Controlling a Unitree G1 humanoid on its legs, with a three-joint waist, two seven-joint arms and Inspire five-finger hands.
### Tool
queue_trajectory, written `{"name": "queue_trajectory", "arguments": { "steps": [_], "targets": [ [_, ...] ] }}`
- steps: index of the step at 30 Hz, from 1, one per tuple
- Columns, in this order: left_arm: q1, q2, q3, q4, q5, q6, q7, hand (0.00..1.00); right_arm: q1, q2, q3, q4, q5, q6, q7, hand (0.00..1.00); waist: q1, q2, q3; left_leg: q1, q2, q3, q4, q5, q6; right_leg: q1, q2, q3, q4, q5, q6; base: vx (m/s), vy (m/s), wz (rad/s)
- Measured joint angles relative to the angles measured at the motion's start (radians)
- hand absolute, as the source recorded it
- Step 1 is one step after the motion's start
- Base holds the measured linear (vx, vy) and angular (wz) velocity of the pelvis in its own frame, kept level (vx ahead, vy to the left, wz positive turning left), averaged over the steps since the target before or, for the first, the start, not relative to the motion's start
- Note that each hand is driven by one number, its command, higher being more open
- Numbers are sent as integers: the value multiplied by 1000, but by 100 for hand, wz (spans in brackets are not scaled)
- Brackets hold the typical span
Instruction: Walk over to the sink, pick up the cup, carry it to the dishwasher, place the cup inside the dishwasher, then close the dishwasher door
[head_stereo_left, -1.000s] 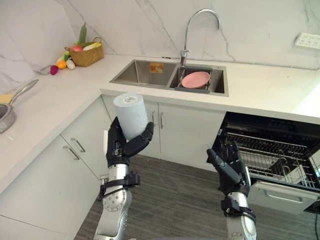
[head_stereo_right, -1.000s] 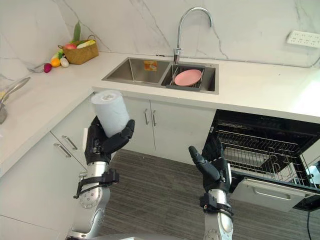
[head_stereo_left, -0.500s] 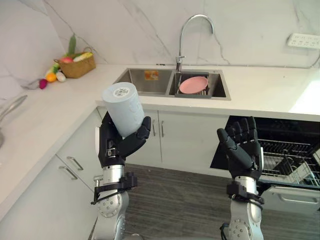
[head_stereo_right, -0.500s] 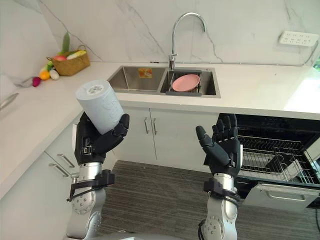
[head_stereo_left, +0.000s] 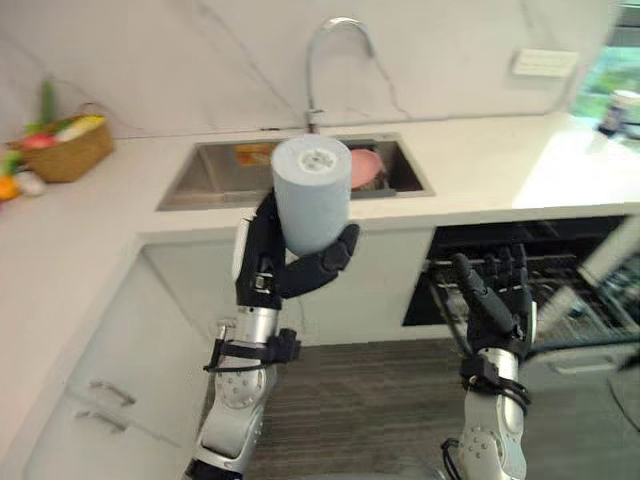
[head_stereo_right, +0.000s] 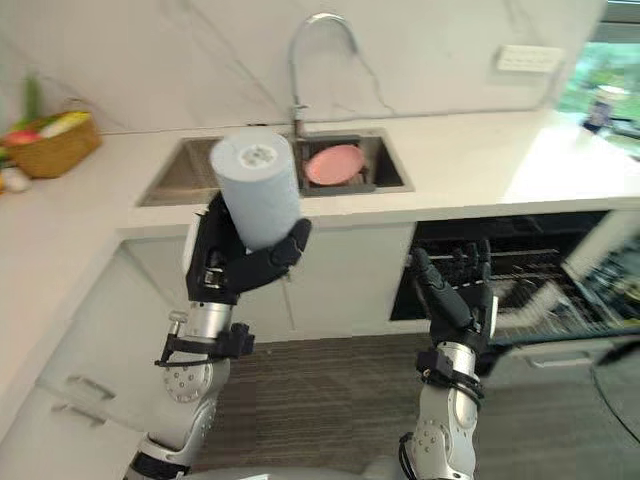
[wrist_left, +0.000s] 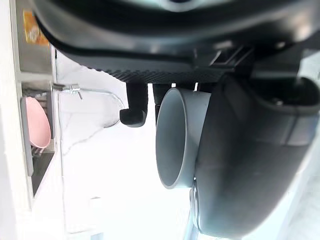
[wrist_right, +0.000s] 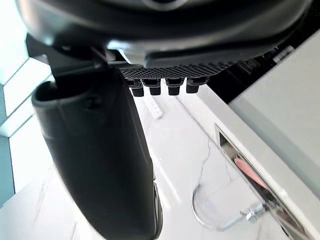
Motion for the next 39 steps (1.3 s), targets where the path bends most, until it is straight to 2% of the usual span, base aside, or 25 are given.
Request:
{"name": "queue_trajectory", "arguments": {
  "steps": [2,3,4,5,7,11,15,17,18,19,20,21,22,23,24,25,27,28,29,30,31,32,34,37,39],
  "targets": [
    [-6,18,41,49,0,1,17,0,-11,-10,-11,-3,-6,0,2,100,-3,1,1,49,24,62,-20,-1,-16,-1,11,-75,-152,30,-12,61,-103,-133],
    [-8,26,40,69,1,1,24,0,-11,-17,-22,-13,-6,3,3,100,-4,-3,1,74,32,93,-25,-10,-38,-2,10,-105,-210,83,-23,138,-174,-117],
    [-8,33,30,78,2,1,26,0,-10,-16,-31,-26,-6,7,5,100,-10,-15,1,102,33,121,-29,-24,-82,-1,9,-145,-268,232,-70,110,-121,-78],
    [-10,35,23,82,5,-1,26,0,-11,-16,-34,-31,-7,10,5,100,-13,-27,3,116,29,131,-27,-32,-103,-1,8,-153,-277,265,-78,152,-207,-80],
    [-28,-8,-35,88,21,3,20,0,-7,-43,-47,-45,-32,37,3,100,-24,7,6,123,68,161,-36,-35,-141,6,70,-147,-317,232,-76,111,-173,-57],
    [-103,-37,-139,88,42,28,-1,0,-3,-35,-44,-76,-61,59,2,100,-37,14,6,132,100,202,-56,-21,-169,32,150,-140,-421,223,-82,62,-108,-34],
    [-112,-43,-116,88,42,32,-5,0,8,-44,-53,-116,-66,58,18,100,-45,27,9,170,127,219,-80,-10,-190,56,191,-136,-434,210,-87,12,-49,-11],
    [-100,-42,-82,88,42,33,11,0,8,-57,-56,-114,-66,58,33,100,-46,46,17,175,160,232,-53,-24,-210,53,208,-128,-408,173,-85,29,-71,-13],
    [-88,-40,-56,90,42,34,31,0,5,-56,-55,-108,-65,58,46,100,-36,52,22,161,196,225,44,-34,-213,55,228,-105,-395,143,-95,77,-119,-35],
    [-63,-42,-37,94,39,38,56,0,4,-57,-53,-98,-63,62,56,100,-20,57,26,96,263,168,241,-23,-166,68,253,-89,-408,136,-103,118,-214,-41],
    [-52,-43,-30,94,38,41,70,0,3,-58,-54,-100,-62,62,64,100,-12,67,32,53,295,118,343,0,-125,83,270,-84,-422,135,-107,125,-265,-51],
    [-27,-46,-18,94,38,45,78,0,0,-60,-55,-101,-62,61,77,100,-1,91,43,-33,345,5,526,86,-53,123,305,-73,-455,133,-119,126,-211,-39],
    [-11,-45,-17,95,39,45,79,0,0,-61,-54,-100,-62,61,80,100,5,99,41,-72,349,-54,587,89,-66,138,315,-63,-469,132,-122,160,-120,-60],
    [21,-47,-20,97,40,44,75,0,-3,-64,-48,-100,-62,59,85,100,19,108,35,-122,312,-136,632,51,-100,154,329,-35,-490,130,-127,214,-31,-79],
    [43,-48,-36,99,45,44,66,0,-15,-64,-45,-99,-62,57,86,100,28,112,32,-144,251,-175,593,9,-104,167,329,3,-504,131,-130,226,-17,-84],
    [52,-47,-45,99,60,44,65,0,-23,-64,-40,-97,-62,57,87,100,30,111,33,-148,215,-187,542,-13,-99,174,327,21,-513,132,-132,225,15,-84],
    [59,-40,-80,101,121,44,52,0,-52,-65,-16,-98,-63,53,89,100,27,107,32,-138,102,-214,195,-39,-86,182,307,76,-527,135,-130,193,44,-70],
    [57,-41,-91,101,130,44,51,0,-56,-67,-9,-97,-63,52,89,100,25,108,32,-131,81,-225,98,-24,-94,182,301,87,-527,135,-121,210,116,-66],
    [54,-43,-118,100,141,44,51,0,-56,-83,9,-94,-64,52,92,100,25,112,29,-122,57,-246,-77,72,-111,182,293,113,-527,131,-95,180,127,-54],
    [54,-44,-124,100,141,44,52,0,-55,-88,17,-91,-63,52,92,100,25,116,27,-119,56,-243,-103,125,-126,183,294,125,-528,131,-86,238,183,-63],
    [49,-41,-134,102,138,44,52,0,-53,-93,27,-86,-64,51,93,100,21,129,10,-114,57,-238,-135,222,-111,187,298,141,-539,137,-54,224,172,-33],
    [43,-38,-137,104,137,44,52,0,-48,-87,28,-86,-64,51,89,100,16,125,4,-110,43,-236,-146,227,-113,191,287,143,-543,142,-44,220,172,-13],
    [9,-21,-133,105,133,42,62,0,-46,-75,33,-88,-62,47,89,100,1,102,-1,-102,-4,-240,-205,241,-88,189,247,132,-561,147,-16,154,152,19],
    [-11,-21,-106,104,126,43,74,0,-47,-72,46,-82,-60,54,89,100,3,98,-3,-69,-56,-240,-275,259,-65,203,209,125,-581,149,14,137,144,14],
    [-12,-22,-88,104,116,46,74,0,-57,-72,58,-65,-49,60,91,100,3,96,-4,-55,-70,-241,-295,262,-61,213,199,120,-592,152,22,90,93,9]
  ]
}}
